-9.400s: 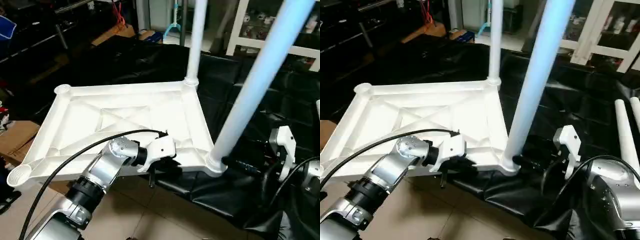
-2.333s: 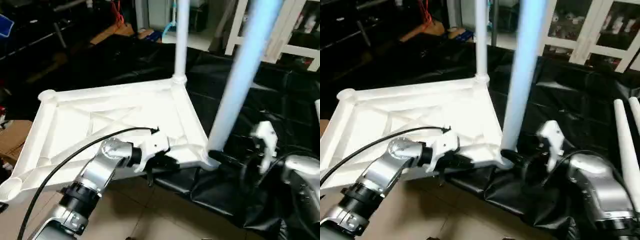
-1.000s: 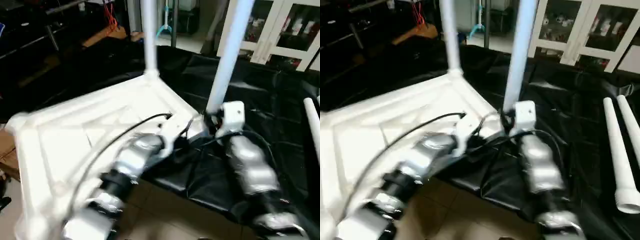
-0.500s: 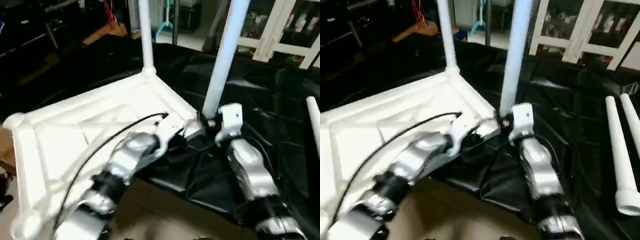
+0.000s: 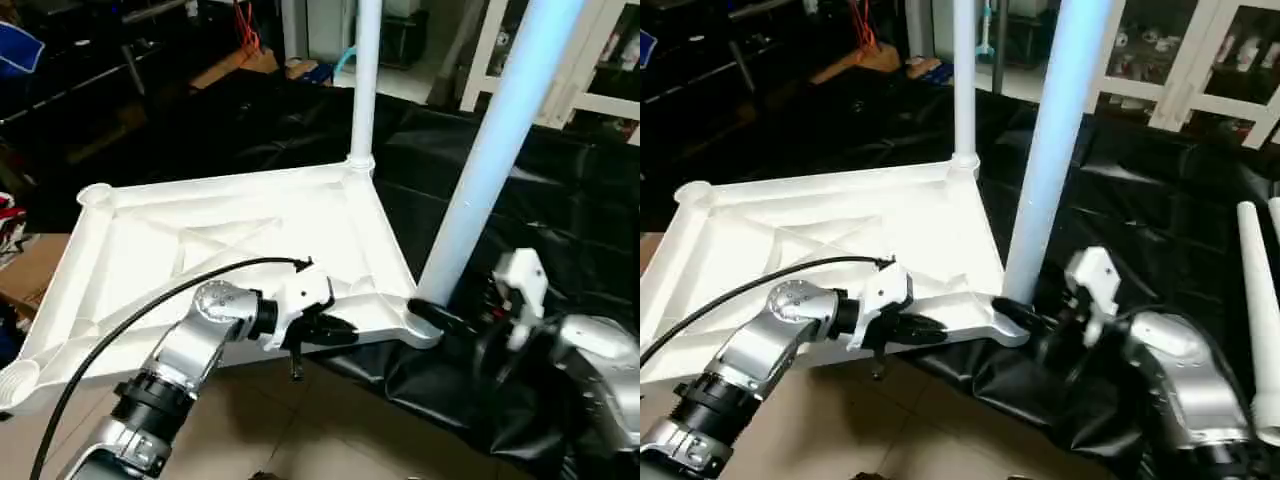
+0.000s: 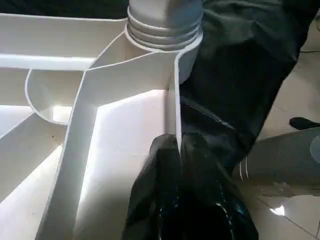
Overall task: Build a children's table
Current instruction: Rotate leg to tighten
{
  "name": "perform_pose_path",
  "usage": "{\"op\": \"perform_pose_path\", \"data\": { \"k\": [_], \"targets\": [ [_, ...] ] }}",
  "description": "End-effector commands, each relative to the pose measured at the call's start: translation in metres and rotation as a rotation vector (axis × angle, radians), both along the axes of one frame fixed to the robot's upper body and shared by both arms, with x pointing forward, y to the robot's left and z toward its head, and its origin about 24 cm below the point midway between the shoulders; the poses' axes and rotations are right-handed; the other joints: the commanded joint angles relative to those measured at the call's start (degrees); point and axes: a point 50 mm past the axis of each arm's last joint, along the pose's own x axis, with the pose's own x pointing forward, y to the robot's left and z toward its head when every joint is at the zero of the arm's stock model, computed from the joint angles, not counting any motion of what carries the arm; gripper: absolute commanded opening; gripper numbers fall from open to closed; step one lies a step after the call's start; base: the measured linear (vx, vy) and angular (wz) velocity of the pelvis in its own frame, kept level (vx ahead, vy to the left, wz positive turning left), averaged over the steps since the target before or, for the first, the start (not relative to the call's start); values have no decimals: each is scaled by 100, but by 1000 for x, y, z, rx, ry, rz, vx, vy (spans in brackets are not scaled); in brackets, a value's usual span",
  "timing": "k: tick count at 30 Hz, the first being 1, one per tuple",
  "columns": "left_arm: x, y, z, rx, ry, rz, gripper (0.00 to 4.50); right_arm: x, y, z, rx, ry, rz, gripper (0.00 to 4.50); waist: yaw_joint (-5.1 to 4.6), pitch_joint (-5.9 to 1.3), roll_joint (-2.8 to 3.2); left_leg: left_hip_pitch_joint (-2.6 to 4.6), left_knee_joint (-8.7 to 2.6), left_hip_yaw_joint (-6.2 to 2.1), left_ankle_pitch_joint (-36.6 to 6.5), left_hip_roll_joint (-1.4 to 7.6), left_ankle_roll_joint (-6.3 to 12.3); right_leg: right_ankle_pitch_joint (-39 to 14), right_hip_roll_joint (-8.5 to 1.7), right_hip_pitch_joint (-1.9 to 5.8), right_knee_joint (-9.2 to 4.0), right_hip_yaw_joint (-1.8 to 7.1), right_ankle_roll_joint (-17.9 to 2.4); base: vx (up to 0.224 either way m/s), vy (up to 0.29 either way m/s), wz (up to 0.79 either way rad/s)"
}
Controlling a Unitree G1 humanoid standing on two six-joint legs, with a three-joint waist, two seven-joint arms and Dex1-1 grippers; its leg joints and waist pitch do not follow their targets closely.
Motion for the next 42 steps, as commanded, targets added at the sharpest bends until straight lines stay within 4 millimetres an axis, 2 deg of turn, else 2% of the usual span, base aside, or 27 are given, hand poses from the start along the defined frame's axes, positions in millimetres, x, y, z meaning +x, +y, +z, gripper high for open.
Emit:
{"op": "perform_pose_path", "data": {
  "k": [1,4,5,7,9,11,15,20,22,24,26,28,29,31,32,33,34,35,36,38,40,42],
  "targets": [
    [1,-13,20,-128,-55,-61,0,1,-2,4,4,-28,-9,370,-18,-335,-146,185,-520,-346,-1209,585,377,-1343,-434,186,-408,278,-1158,0,0,0],
    [0,-14,21,-128,-54,-73,0,0,-2,3,18,-9,10,370,-12,-355,-141,168,-499,-353,-1008,577,481,-1161,-433,200,-383,269,-1162,0,0,0],
    [0,-14,22,-126,-50,-82,0,-2,-1,1,26,17,37,344,-6,-355,-139,165,-496,-354,-958,579,510,-1103,-431,199,-377,269,-1171,0,0,0],
    [-1,-14,22,-124,-48,-90,0,-2,0,1,36,32,51,330,22,-366,-121,171,-483,-351,-822,582,621,-930,-422,199,-354,260,-1219,0,0,0],
    [-1,-14,22,-124,-46,-95,0,-2,1,0,45,45,64,301,39,-373,-130,172,-470,-346,-755,582,664,-821,-418,199,-341,257,-1243,0,0,0],
    [-1,-14,22,-121,-45,-100,0,-2,1,0,49,54,73,288,48,-367,-128,165,-475,-348,-761,586,674,-831,-417,201,-340,252,-1252,0,0,0],
    [-2,-14,21,-116,-44,-105,0,-1,0,0,50,72,79,262,47,-352,-134,175,-494,-350,-952,587,559,-1124,-420,193,-371,253,-1209,0,0,0],
    [-2,-13,21,-107,-44,-106,0,-1,-4,0,59,100,77,215,52,-359,-143,169,-489,-351,-891,586,542,-1093,-423,201,-361,256,-1198,0,0,0],
    [-1,-12,18,-87,-48,-97,0,0,-4,-3,62,102,51,200,53,-370,-134,169,-482,-351,-807,585,567,-998,-422,199,-350,251,-1207,0,0,0],
    [7,-9,8,28,-91,-37,0,7,4,-15,45,104,-54,196,28,-369,-127,162,-478,-348,-804,571,559,-997,-403,173,-354,248,-1196,0,0,0],
    [13,-9,2,103,-132,13,0,13,10,-23,15,101,-136,193,10,-364,-133,176,-483,-352,-932,559,462,-1175,-410,167,-388,246,-1157,0,0,0],
    [25,-14,-3,171,-161,121,0,26,21,-36,-35,90,-302,191,-46,-326,-131,198,-528,-363,-1295,555,157,-1684,-396,141,-440,241,-1067,0,0,0],
    [27,-17,-3,170,-160,143,0,28,24,-38,-34,96,-336,191,-62,-315,-127,208,-531,-366,-1409,549,62,-1835,-400,131,-450,244,-1043,0,0,0],
    [36,-30,-1,154,-144,261,0,40,36,-46,-32,113,-511,190,-155,-290,-125,245,-571,-407,-1957,549,-245,-2365,-408,117,-495,242,-937,0,0,0],
    [44,-46,1,143,-122,405,0,52,50,-50,-30,122,-684,190,-190,-279,-117,265,-576,-401,-2090,546,-322,-2437,-407,73,-504,253,-939,0,0,0],
    [47,-52,2,138,-111,459,0,56,56,-51,-31,124,-742,189,-265,-281,-101,310,-586,-423,-2357,531,-536,-2486,-374,54,-499,233,-945,0,0,0],
    [49,-62,4,114,-92,504,0,63,69,-51,-14,127,-789,189,-305,-302,-79,309,-590,-454,-2516,512,-614,-2486,-397,66,-505,226,-907,0,0,0],
    [50,-68,5,96,-81,521,0,66,77,-50,-2,127,-807,189,-336,-303,-97,315,-594,-455,-2570,510,-606,-2448,-391,70,-530,218,-888,0,0,0],
    [51,-73,7,82,-83,539,0,70,85,-49,4,126,-812,189,-364,-306,-68,288,-595,-461,-2587,497,-547,-2327,-402,99,-546,211,-876,0,0,0],
    [55,-82,13,54,-111,576,0,77,105,-43,-9,87,-784,189,-392,-333,-78,248,-607,-455,-2424,497,-434,-1934,-394,134,-542,199,-903,0,0,0],
    [56,-83,14,51,-115,581,0,78,108,-42,-9,85,-777,189,-384,-350,-94,222,-582,-409,-2106,490,-195,-1484,-410,162,-524,218,-1010,0,0,0],
    [57,-80,14,53,-121,586,0,78,108,-41,4,81,-781,188,-364,-359,-115,197,-559,-393,-1857,496,-4,-1436,-439,193,-518,228,-1047,0,0,0]
  ]
}}
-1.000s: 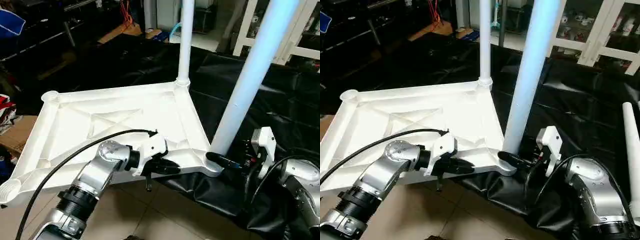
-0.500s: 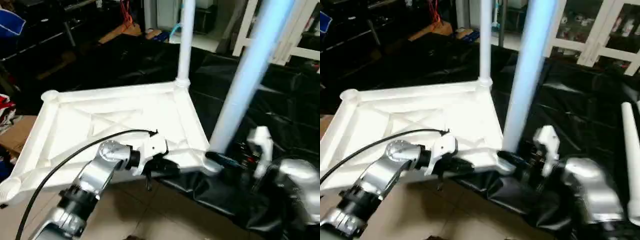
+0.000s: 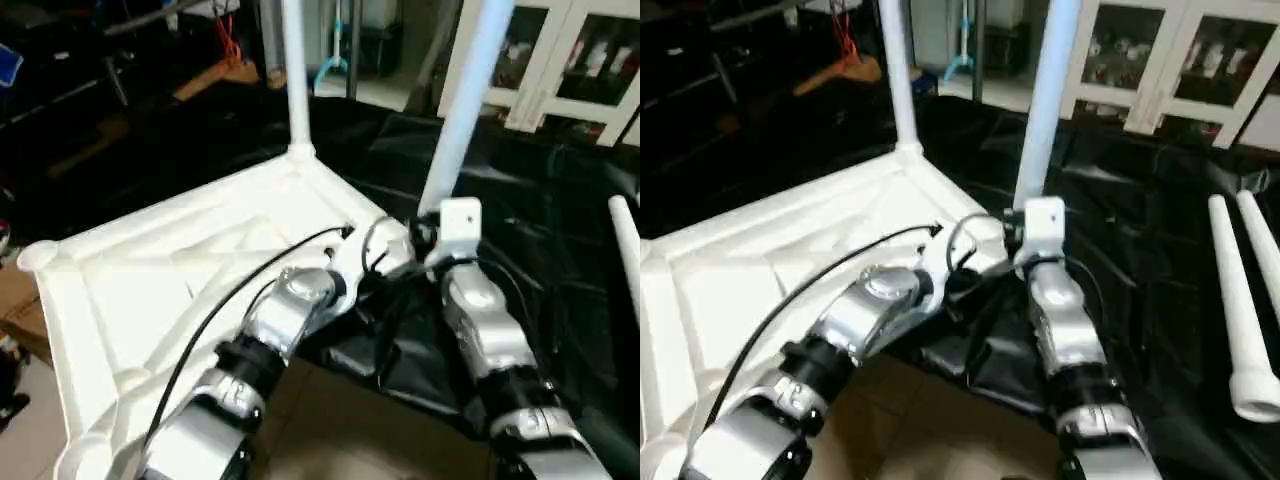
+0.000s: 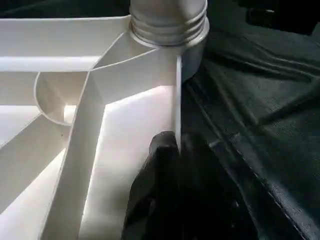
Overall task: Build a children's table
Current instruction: Rotate leg to tighten
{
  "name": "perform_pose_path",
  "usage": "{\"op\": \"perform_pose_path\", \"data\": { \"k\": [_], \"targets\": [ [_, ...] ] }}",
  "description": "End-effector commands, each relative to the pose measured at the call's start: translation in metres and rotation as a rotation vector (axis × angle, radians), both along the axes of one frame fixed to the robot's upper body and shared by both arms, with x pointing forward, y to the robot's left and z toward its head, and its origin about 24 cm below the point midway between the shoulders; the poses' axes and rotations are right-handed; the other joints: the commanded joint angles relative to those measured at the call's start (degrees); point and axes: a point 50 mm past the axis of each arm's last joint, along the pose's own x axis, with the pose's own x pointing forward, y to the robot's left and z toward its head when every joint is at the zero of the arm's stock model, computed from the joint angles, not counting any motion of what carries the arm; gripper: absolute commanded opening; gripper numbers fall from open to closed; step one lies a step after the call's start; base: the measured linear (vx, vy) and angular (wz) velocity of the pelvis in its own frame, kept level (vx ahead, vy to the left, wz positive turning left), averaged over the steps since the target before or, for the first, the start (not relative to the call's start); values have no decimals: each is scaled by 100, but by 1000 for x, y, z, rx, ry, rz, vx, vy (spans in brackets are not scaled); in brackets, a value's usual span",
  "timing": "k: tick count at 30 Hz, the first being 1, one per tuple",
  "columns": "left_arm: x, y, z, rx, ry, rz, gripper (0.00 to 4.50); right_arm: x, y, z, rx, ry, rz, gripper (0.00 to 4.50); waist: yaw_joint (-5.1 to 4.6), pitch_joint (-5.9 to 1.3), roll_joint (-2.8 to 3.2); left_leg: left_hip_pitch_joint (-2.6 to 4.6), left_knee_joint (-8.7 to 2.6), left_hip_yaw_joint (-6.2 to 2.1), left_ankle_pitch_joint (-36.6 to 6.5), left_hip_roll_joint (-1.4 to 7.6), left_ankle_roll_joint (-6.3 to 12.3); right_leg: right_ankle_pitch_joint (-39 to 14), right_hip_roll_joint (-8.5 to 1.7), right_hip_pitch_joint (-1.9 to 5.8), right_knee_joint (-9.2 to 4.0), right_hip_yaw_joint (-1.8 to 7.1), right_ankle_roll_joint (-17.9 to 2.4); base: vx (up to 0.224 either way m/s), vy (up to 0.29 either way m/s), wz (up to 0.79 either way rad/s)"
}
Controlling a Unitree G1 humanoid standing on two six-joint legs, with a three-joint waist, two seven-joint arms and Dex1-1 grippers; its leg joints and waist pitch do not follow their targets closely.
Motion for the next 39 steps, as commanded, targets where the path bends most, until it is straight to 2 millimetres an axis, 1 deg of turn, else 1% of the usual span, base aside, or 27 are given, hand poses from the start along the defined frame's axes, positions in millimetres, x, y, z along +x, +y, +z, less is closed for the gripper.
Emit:
{"op": "perform_pose_path", "data": {
  "k": [1,3,5,7,9,10,11,12,13,15,16,17,18,19,20,21,22,23,24,25,28,30,33,34,36,37,39],
  "targets": [
    [10,-2,15,-13,-74,51,0,-11,34,-21,10,78,110,188,-16,-339,-109,140,-560,-373,-1788,510,55,-1433,-444,106,-429,238,-1056,0,0,0],
    [12,7,13,-1,-76,54,0,-10,33,-17,62,35,118,188,-11,-339,-99,121,-562,-378,-1620,525,167,-1430,-444,116,-419,228,-1076,0,0,0],
    [12,8,14,-5,-81,44,0,-11,35,-14,93,15,157,188,-15,-339,-98,130,-567,-381,-1616,533,192,-1447,-430,113,-415,223,-1090,0,0,0],
    [10,10,14,-12,-99,-2,0,-14,38,-9,100,-26,265,244,-18,-339,-100,109,-574,-390,-1588,544,245,-1383,-434,135,-405,222,-1101,0,0,0],
    [4,14,15,-49,-119,-105,0,-19,30,-1,121,-60,334,261,-13,-338,-97,101,-568,-385,-1529,552,347,-1201,-429,153,-392,225,-1120,0,0,0],
    [4,14,15,-49,-119,-105,0,-19,30,-1,121,-60,334,269,-31,-351,-106,58,-569,-402,-1363,565,433,-982,-451,189,-341,233,-1163,0,0,0],
    [3,15,15,-52,-119,-112,0,-19,29,0,121,-64,336,281,-52,-362,-97,44,-568,-411,-1245,569,460,-863,-450,199,-312,225,-1197,0,0,0],
    [-1,20,16,-61,-135,-175,0,-21,17,7,126,-88,352,293,-47,-359,-89,92,-564,-404,-1163,577,521,-794,-439,170,-328,217,-1257,0,0,0],
    [-6,29,16,-62,-150,-242,0,-26,4,13,132,-105,414,301,-35,-367,-116,80,-534,-388,-1081,571,613,-703,-449,195,-313,225,-1296,0,0,0],
    [-13,40,16,-51,-166,-327,0,-34,-10,21,139,-113,519,310,3,-378,-89,65,-519,-388,-835,602,793,-419,-461,212,-253,236,-1336,0,0,0],
    [-19,47,17,-58,-156,-388,0,-40,-19,22,115,-87,597,325,12,-384,-79,93,-501,-379,-658,605,873,-199,-436,170,-225,227,-1378,0,0,0],
    [-23,51,17,-65,-147,-435,0,-45,-25,23,96,-63,653,338,28,-400,-82,102,-486,-386,-556,599,922,-71,-435,199,-206,217,-1398,0,0,0],
    [-28,56,18,-82,-127,-474,0,-51,-31,24,75,-39,716,345,83,-398,-82,89,-464,-377,-357,610,1029,109,-443,195,-176,223,-1419,0,0,0],
    [-32,60,19,-105,-101,-504,0,-57,-36,25,45,-21,781,345,153,-403,-71,115,-452,-365,-236,622,1064,184,-451,174,-157,226,-1440,0,0,0],
    [-35,63,20,-122,-84,-526,0,-62,-39,26,28,-11,820,345,189,-403,-73,138,-451,-354,-197,628,1064,194,-436,153,-152,226,-1440,0,0,0],
    [-41,68,21,-142,-52,-568,0,-70,-46,27,7,10,889,345,220,-398,-80,125,-447,-344,-164,622,1063,193,-428,141,-136,233,-1439,0,0,0],
    [-42,69,21,-143,-47,-577,0,-72,-48,28,8,15,902,345,275,-384,-82,121,-456,-333,-252,626,1040,46,-436,126,-152,238,-1433,0,0,0],
    [-42,69,21,-143,-47,-577,0,-72,-48,28,8,15,902,345,285,-370,-81,119,-473,-332,-346,630,994,-99,-431,116,-167,238,-1426,0,0,0],
    [-45,71,21,-154,-28,-602,0,-78,-55,27,12,43,936,345,285,-343,-94,123,-502,-324,-640,628,835,-483,-420,97,-212,241,-1407,0,0,0],
    [-46,72,21,-156,-27,-606,0,-81,-57,26,7,54,949,345,320,-335,-91,163,-524,-320,-941,636,637,-824,-422,86,-256,253,-1355,0,0,0],
    [-46,72,19,-162,-28,-610,0,-88,-63,23,7,93,1004,345,340,-324,-109,165,-550,-314,-1210,619,374,-1106,-418,81,-286,273,-1258,0,0,0],
    [-46,71,19,-163,-29,-611,0,-89,-64,24,15,100,1014,345,359,-330,-109,158,-552,-320,-1189,614,327,-1109,-423,84,-287,275,-1218,0,0,0],
    [-46,71,20,-155,-23,-624,0,-90,-64,23,24,107,1023,345,368,-342,-104,150,-541,-320,-1111,606,345,-1013,-426,83,-284,276,-1209,0,0,0],
    [-47,71,20,-148,-22,-630,0,-89,-64,23,32,106,1020,345,373,-352,-91,148,-531,-321,-1018,602,378,-907,-424,88,-275,273,-1222,0,0,0],
    [-47,71,19,-150,-19,-631,0,-88,-63,23,69,101,1022,318,386,-366,-96,141,-512,-318,-859,602,447,-730,-424,89,-249,268,-1247,0,0,0],
    [-47,71,19,-150,-18,-633,0,-88,-62,24,80,102,1026,311,391,-369,-80,137,-507,-320,-817,597,477,-682,-423,97,-244,265,-1262,0,0,0],
    [-47,71,19,-149,-17,-634,0,-87,-61,25,96,98,1029,300,405,-379,-90,126,-491,-318,-684,602,572,-552,-421,100,-224,255,-1290,0,0,0]
  ]
}}
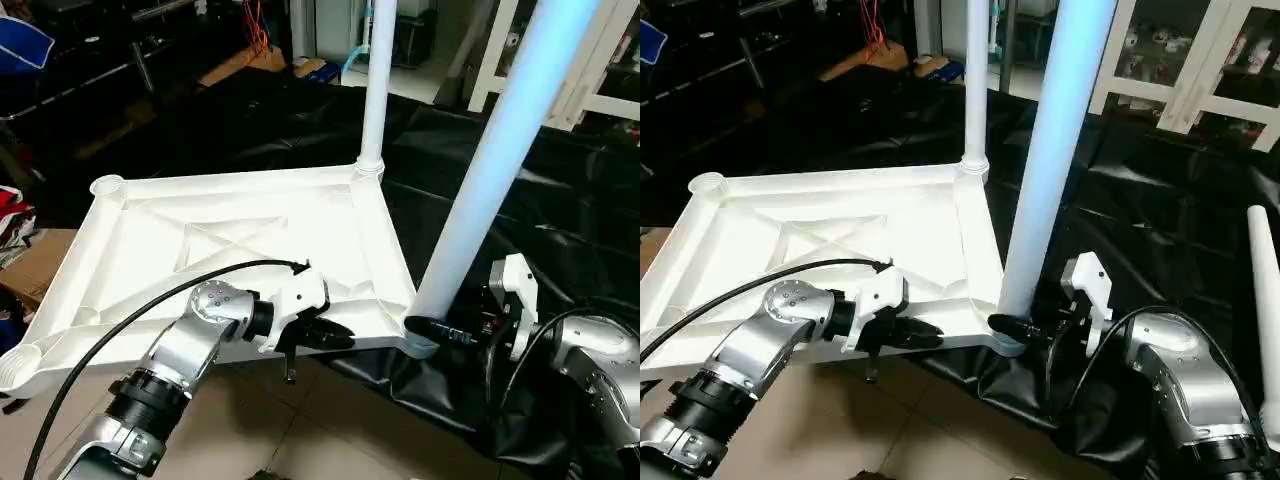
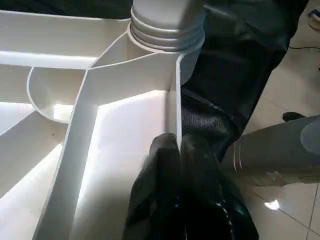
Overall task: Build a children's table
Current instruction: Rotate leg to tighten
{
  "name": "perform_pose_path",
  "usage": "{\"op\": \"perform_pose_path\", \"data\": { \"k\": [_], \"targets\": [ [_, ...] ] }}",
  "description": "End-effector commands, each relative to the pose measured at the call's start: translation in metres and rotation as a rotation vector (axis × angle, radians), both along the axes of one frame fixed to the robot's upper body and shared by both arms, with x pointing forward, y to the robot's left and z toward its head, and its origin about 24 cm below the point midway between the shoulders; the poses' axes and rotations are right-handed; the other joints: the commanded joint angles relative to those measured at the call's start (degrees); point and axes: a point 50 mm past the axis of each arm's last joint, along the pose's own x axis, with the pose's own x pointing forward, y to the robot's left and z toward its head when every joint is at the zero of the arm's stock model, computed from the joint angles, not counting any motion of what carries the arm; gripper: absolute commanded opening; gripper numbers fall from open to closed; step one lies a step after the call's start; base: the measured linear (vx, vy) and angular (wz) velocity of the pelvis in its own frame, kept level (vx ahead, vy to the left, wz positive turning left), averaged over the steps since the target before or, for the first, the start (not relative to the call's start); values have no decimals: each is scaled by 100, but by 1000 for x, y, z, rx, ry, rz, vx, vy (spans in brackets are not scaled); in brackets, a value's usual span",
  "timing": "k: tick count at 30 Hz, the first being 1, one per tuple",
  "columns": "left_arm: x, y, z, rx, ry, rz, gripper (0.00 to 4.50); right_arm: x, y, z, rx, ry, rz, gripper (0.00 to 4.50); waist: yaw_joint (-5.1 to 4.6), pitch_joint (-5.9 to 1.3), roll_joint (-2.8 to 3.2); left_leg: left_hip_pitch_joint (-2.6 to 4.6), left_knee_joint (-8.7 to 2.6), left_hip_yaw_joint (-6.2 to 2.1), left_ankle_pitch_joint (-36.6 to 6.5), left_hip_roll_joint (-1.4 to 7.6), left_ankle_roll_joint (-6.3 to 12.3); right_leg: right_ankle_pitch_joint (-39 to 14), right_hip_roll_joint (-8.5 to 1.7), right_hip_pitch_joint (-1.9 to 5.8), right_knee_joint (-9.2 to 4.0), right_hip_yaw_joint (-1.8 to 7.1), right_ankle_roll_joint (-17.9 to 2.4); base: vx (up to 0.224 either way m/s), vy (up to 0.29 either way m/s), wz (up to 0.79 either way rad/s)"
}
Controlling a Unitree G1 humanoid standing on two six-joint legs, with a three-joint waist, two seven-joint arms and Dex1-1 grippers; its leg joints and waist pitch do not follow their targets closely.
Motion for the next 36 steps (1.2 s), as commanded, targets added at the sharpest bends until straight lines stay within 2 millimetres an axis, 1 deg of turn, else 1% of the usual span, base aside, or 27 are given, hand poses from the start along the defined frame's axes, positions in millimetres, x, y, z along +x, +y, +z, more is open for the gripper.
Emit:
{"op": "perform_pose_path", "data": {
  "k": [1,2,3,5,7,10,11,15,16,18,20,22,23,24,25,26,27,28,29,30,31,32,33,34,35,36],
  "targets": [
    [1,-9,18,-84,-52,-47,0,3,1,10,31,-24,13,287,-6,-385,-113,212,-479,-336,-672,594,544,-553,-412,204,-266,237,-1314,0,0,0],
    [1,-9,18,-84,-52,-47,0,3,1,10,31,-24,13,287,-4,-384,-113,212,-478,-334,-684,593,549,-566,-412,203,-268,237,-1315,0,0,0],
    [2,-9,18,-78,-54,-46,0,4,0,11,35,-21,14,268,-4,-383,-111,210,-479,-337,-710,592,546,-610,-416,207,-271,235,-1313,0,0,0],
    [2,-8,18,-76,-53,-46,0,4,0,11,35,-20,13,268,-6,-376,-113,208,-483,-335,-782,591,518,-715,-415,205,-282,233,-1302,0,0,0],
    [2,-8,17,-74,-52,-44,0,5,-1,11,40,-16,11,238,-7,-373,-118,212,-488,-337,-836,592,474,-804,-414,202,-293,238,-1283,0,0,0],
    [2,-7,17,-70,-50,-43,0,5,-1,11,48,-11,6,220,-8,-376,-106,214,-491,-342,-816,594,448,-795,-411,202,-287,235,-1273,0,0,0],
    [1,-6,15,-60,-47,-45,0,5,-1,9,50,-13,-10,214,-12,-379,-112,218,-490,-341,-817,592,440,-780,-409,201,-285,234,-1273,0,0,0],
    [1,-5,14,-53,-46,-44,0,4,0,7,47,-12,-21,207,-16,-379,-107,216,-484,-337,-830,585,433,-766,-414,201,-287,237,-1280,0,0,0],
    [1,-5,13,-44,-51,-40,0,4,1,6,49,-14,-36,206,-17,-374,-98,211,-487,-340,-874,585,418,-826,-416,200,-292,238,-1273,0,0,0],
    [2,-5,12,-32,-57,-34,0,5,3,4,42,-20,-57,206,-28,-368,-107,213,-493,-342,-963,583,379,-963,-419,194,-310,243,-1247,0,0,0],
    [5,-7,9,25,-88,-6,0,7,7,-1,8,-26,-107,206,-41,-355,-113,205,-504,-349,-1057,586,316,-1100,-414,183,-324,247,-1213,0,0,0],
    [12,-8,1,124,-116,66,0,12,13,-8,-51,-46,-203,204,-63,-333,-114,226,-524,-355,-1257,578,175,-1398,-405,157,-366,258,-1127,0,0,0],
    [18,-12,-2,138,-113,145,0,18,17,-14,-84,-53,-300,203,-76,-317,-116,224,-531,-351,-1350,575,110,-1540,-398,142,-382,260,-1092,0,0,0],
    [25,-20,-4,135,-91,246,0,25,22,-20,-116,-55,-433,202,-111,-292,-117,249,-545,-346,-1521,560,-96,-1825,-390,109,-404,264,-1038,0,0,0],
    [25,-20,-4,135,-91,246,0,25,22,-20,-116,-55,-433,200,-142,-271,-122,272,-556,-377,-1897,535,-287,-2371,-405,103,-450,247,-951,0,0,0],
    [32,-30,-3,121,-75,343,0,32,28,-25,-125,-41,-549,197,-151,-288,-136,282,-549,-404,-1973,544,-360,-2480,-427,122,-450,253,-900,0,0,0],
    [39,-46,0,85,-49,443,0,40,38,-33,-151,-24,-665,196,-167,-280,-142,293,-557,-401,-2037,541,-417,-2557,-419,92,-471,266,-846,0,0,0],
    [39,-46,0,85,-49,443,0,40,38,-33,-151,-24,-665,196,-231,-254,-116,330,-559,-400,-2307,515,-506,-2718,-387,41,-503,243,-837,0,0,0],
    [44,-64,4,36,-19,523,0,50,51,-38,-197,-27,-776,196,-252,-251,-102,348,-555,-419,-2487,508,-541,-2833,-392,39,-527,232,-794,0,0,0],
    [44,-66,5,32,-20,528,0,51,52,-38,-195,-28,-785,194,-321,-245,-88,416,-547,-430,-2816,481,-619,-2991,-365,0,-581,196,-703,0,0,0],
    [49,-77,10,0,-24,577,0,60,64,-37,-175,-28,-848,194,-354,-258,-90,385,-576,-457,-2861,481,-585,-2842,-373,56,-589,183,-660,0,0,0],
    [54,-85,16,-22,-43,621,0,68,77,-35,-150,-17,-893,194,-376,-265,-37,384,-584,-467,-2867,475,-597,-2717,-371,51,-582,178,-668,0,0,0],
    [56,-87,18,-27,-54,635,0,70,82,-34,-138,-10,-905,192,-461,-276,-57,339,-607,-486,-2920,470,-591,-2496,-355,81,-566,163,-695,0,0,0],
    [57,-88,20,-31,-57,643,0,71,83,-33,-141,-19,-915,192,-453,-302,-55,335,-609,-493,-2876,470,-558,-2370,-363,112,-556,160,-704,0,0,0],
    [59,-88,22,-36,-61,656,0,73,84,-30,-146,-37,-931,191,-438,-321,-63,310,-610,-463,-2616,479,-461,-2019,-385,119,-537,198,-763,0,0,0],
    [59,-87,23,-38,-62,656,0,74,84,-29,-139,-44,-932,191,-432,-337,-71,253,-599,-439,-2267,478,-338,-1662,-397,161,-504,214,-857,0,0,0]
  ]
}}
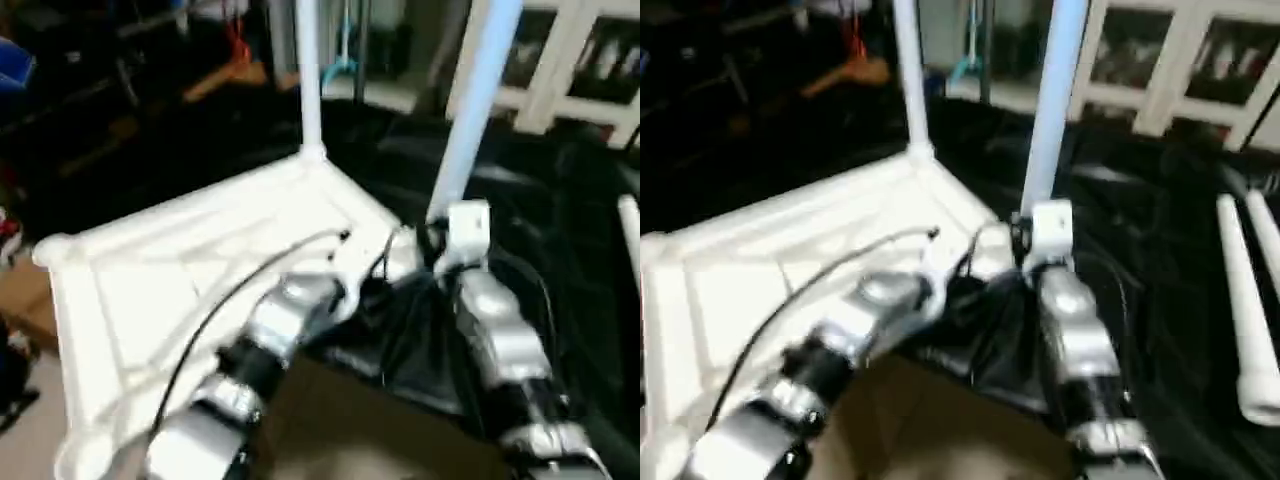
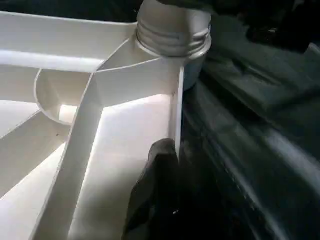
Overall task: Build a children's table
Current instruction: Rotate leg to tighten
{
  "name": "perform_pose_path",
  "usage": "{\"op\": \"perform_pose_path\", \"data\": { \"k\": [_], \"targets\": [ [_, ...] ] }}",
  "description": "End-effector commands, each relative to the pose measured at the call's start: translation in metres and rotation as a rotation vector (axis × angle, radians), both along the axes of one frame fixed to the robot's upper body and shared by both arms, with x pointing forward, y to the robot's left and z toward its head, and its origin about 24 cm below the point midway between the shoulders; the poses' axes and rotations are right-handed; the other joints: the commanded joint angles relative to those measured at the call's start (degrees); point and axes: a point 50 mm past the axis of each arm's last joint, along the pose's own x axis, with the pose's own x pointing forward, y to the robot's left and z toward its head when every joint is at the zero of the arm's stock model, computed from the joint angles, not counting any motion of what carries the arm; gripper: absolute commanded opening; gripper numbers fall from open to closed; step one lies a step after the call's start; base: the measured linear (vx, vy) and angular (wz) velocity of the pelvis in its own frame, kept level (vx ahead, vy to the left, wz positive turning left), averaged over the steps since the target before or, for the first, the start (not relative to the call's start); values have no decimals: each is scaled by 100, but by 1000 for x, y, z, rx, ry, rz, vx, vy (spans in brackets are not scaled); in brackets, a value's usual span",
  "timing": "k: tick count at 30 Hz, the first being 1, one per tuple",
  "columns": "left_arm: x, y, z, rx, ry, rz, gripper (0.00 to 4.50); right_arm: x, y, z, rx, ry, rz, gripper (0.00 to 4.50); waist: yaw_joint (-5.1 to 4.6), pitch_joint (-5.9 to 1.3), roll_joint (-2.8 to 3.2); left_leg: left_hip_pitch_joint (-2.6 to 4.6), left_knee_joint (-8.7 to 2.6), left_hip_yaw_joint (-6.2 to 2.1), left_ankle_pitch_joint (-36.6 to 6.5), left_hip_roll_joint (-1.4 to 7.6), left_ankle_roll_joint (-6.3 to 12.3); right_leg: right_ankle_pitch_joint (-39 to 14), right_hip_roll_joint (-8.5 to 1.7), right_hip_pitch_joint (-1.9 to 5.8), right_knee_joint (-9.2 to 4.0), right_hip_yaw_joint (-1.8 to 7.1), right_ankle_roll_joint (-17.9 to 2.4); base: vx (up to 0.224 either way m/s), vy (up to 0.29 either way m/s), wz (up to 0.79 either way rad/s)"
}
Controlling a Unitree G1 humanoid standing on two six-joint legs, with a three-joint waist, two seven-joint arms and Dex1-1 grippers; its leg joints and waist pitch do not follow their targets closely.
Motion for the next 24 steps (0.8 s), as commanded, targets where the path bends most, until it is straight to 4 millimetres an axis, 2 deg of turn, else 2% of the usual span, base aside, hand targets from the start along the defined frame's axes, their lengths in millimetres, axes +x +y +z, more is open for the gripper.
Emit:
{"op": "perform_pose_path", "data": {
  "k": [1,4,6,9,10,12,14,15,16,17,18,19,20,21,22,23,24],
  "targets": [
    [14,-3,25,-28,-109,83,0,-8,31,-17,8,70,97,191,-35,-354,-117,152,-590,-394,-1910,503,-136,-1349,-421,95,-412,228,-991,0,0,0],
    [14,4,19,-10,-87,93,0,-8,32,-17,11,50,92,191,2,-357,-129,132,-547,-364,-1512,508,162,-1317,-443,116,-407,230,-1098,0,0,0],
    [14,7,16,-3,-81,101,0,-7,33,-16,17,28,102,191,14,-363,-127,135,-539,-357,-1360,515,251,-1277,-433,118,-394,227,-1137,0,0,0],
    [15,9,14,5,-85,101,0,-6,34,-14,1,1,116,191,15,-358,-113,141,-548,-360,-1288,529,293,-1228,-411,119,-385,217,-1173,0,0,0],
    [15,10,13,9,-86,97,0,-7,35,-10,18,-24,148,247,14,-361,-111,140,-554,-364,-1267,534,302,-1175,-402,124,-373,213,-1177,0,0,0],
    [15,13,12,19,-92,87,0,-10,36,-4,20,-62,222,261,14,-357,-110,148,-558,-359,-1326,535,307,-1166,-396,125,-377,209,-1191,0,0,0],
    [15,14,12,25,-95,82,0,-12,35,-2,45,-69,235,269,3,-347,-116,102,-569,-381,-1348,543,337,-1123,-415,160,-360,218,-1157,0,0,0],
    [15,15,11,29,-97,82,0,-15,32,-1,41,-80,237,295,-39,-352,-113,77,-571,-396,-1298,543,359,-1066,-414,180,-344,209,-1162,0,0,0],
    [16,15,11,31,-97,80,0,-18,29,1,31,-95,233,302,-48,-359,-122,101,-557,-383,-1291,544,384,-1041,-420,158,-357,216,-1187,0,0,0],
    [16,15,12,31,-97,79,0,-20,27,1,28,-100,232,302,-55,-367,-122,96,-548,-385,-1231,545,403,-980,-428,165,-353,221,-1208,0,0,0],
    [17,15,12,35,-99,78,0,-24,22,3,16,-115,218,308,-50,-375,-85,95,-537,-384,-1089,550,456,-820,-427,154,-332,224,-1262,0,0,0],
    [17,15,12,38,-102,73,0,-28,16,5,5,-130,195,308,-44,-382,-94,93,-528,-379,-994,549,495,-718,-421,154,-331,218,-1263,0,0,0],
    [18,15,12,39,-102,72,0,-30,15,5,0,-133,189,321,-7,-411,-59,136,-503,-374,-737,568,574,-381,-403,127,-294,218,-1271,0,0,0],
    [20,13,13,40,-110,63,0,-40,1,8,-55,-149,139,336,32,-432,-27,110,-474,-386,-358,568,704,37,-394,142,-230,211,-1292,0,0,0],
    [21,11,15,39,-118,55,0,-46,-5,9,-90,-157,113,346,82,-415,-26,162,-458,-355,-217,566,788,215,-346,63,-243,207,-1240,0,0,0],
    [25,3,20,30,-142,32,0,-58,-21,8,-160,-157,44,346,93,-420,-49,149,-461,-363,-225,565,797,244,-367,94,-221,208,-1266,0,0,0],
    [26,0,21,26,-149,25,0,-61,-25,7,-177,-152,23,353,120,-404,21,145,-474,-348,-409,539,744,67,-366,90,-271,204,-1187,0,0,0]
  ]
}}
